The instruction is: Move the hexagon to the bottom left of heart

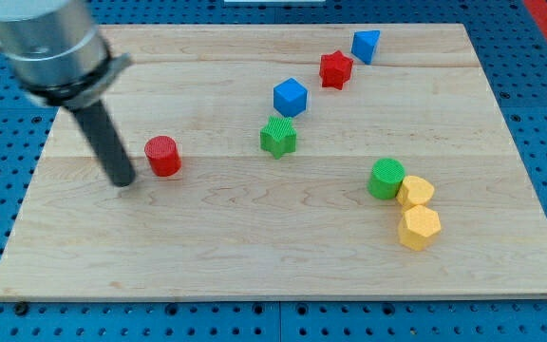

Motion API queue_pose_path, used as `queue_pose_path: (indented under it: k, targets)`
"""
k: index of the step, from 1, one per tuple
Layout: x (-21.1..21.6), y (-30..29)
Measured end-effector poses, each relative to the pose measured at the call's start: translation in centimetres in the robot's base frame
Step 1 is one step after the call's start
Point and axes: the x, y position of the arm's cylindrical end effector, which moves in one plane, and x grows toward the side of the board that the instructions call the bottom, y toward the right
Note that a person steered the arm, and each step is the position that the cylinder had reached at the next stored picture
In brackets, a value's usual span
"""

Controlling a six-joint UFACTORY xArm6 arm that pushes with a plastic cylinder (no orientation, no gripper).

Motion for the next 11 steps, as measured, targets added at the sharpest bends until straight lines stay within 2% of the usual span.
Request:
queue_pose_path:
  k: [1,2,3,4,5,6,7,8,10,11]
  targets:
    - [-2.7,4.6]
    - [-0.9,3.8]
    - [3.7,8.5]
    - [11.3,14.6]
    - [14.7,20.0]
    - [14.6,24.4]
    - [10.1,30.8]
    - [9.0,37.9]
    - [4.7,36.0]
    - [9.6,32.8]
